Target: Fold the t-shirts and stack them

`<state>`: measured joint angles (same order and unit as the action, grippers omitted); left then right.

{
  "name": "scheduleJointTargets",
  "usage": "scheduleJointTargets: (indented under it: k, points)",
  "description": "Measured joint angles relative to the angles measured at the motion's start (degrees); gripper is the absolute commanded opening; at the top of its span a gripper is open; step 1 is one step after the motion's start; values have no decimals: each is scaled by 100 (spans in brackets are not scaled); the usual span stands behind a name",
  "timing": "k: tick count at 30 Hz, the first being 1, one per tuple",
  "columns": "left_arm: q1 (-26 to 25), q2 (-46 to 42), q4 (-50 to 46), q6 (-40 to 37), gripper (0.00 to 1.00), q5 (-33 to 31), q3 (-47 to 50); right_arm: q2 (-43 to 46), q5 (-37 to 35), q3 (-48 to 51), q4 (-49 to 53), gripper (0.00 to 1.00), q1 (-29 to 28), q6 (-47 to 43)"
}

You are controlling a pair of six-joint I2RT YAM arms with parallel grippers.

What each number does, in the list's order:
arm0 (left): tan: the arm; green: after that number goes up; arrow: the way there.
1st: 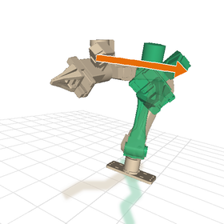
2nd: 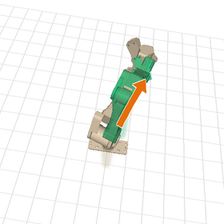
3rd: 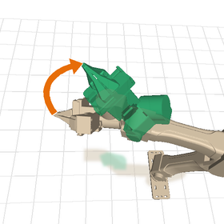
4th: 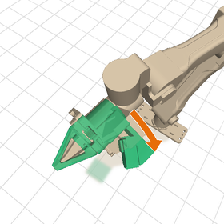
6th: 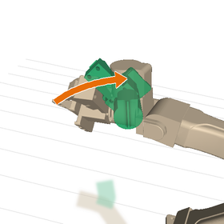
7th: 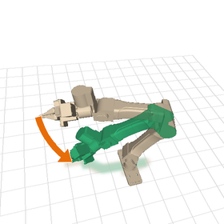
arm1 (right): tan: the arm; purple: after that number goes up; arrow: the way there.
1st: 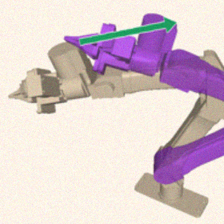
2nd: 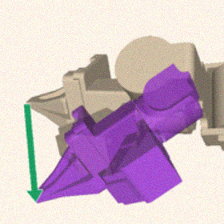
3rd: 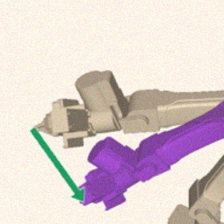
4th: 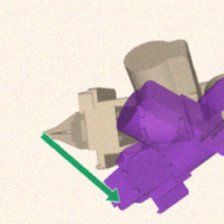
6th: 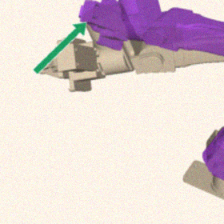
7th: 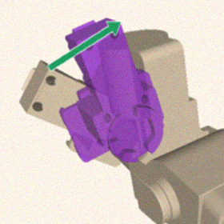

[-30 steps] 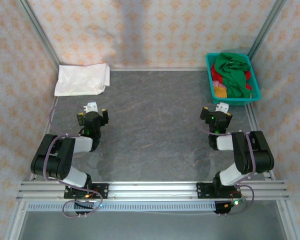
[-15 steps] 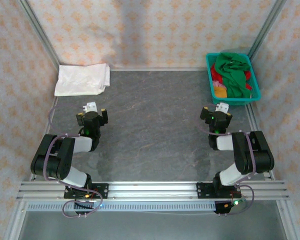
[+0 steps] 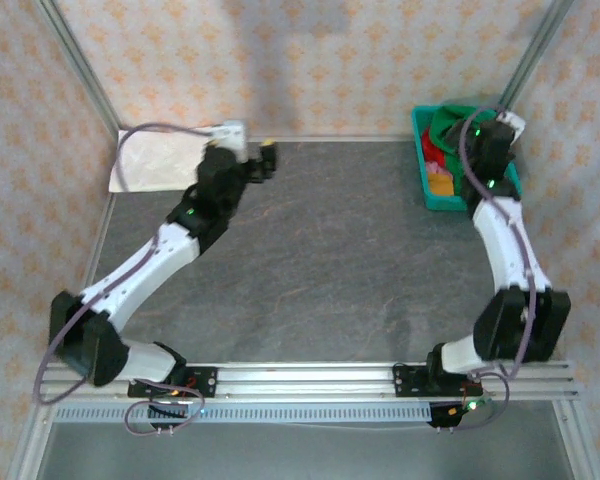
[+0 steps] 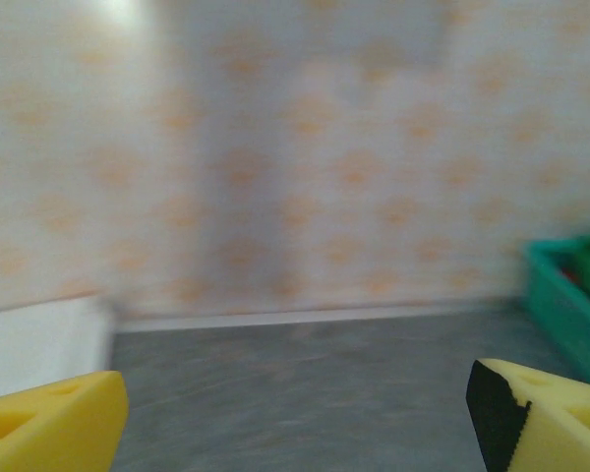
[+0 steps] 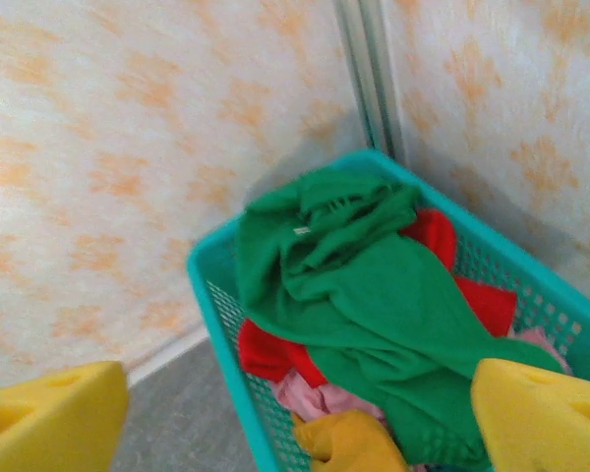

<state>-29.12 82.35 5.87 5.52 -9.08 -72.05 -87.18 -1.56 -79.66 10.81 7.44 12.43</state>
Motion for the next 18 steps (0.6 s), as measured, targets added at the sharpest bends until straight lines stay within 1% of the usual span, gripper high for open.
scheduleJointTargets:
  k: [3,4,6,9,12,13,15,16,18]
  points:
    - [-415,898,-463,4,89,800,-879,-1270,479,-1311,1078,82,424,177]
    - [-494,1165,-616,4,87,1027,-1088,-1683,608,-1727,1429,83,529,210]
    - [-612,1589,-881,4,86,1390,-1329,-2415,800,-2426,1967,90,686,243]
    - [-741,1832,-1178,2,87,1679,-1279,-3338,951,-3442,2693,90,811,195]
    - [-828,1709,-1228,20,87,1821,-946,-4151,1001,-4568,3300,90,824,168]
    - [-839,1609,-1204,33,87,1829,-789,-4345,1014,-4837,3436,87,822,162]
    - [-837,1305,-1139,68,87,1829,-361,-4640,1019,-5246,3661,80,809,109]
    - [-837,1141,-1104,72,87,1827,-142,-4787,1021,-5449,3770,73,809,96]
    - [-837,870,-1060,94,87,1799,199,-4988,1040,-5689,3882,53,809,44]
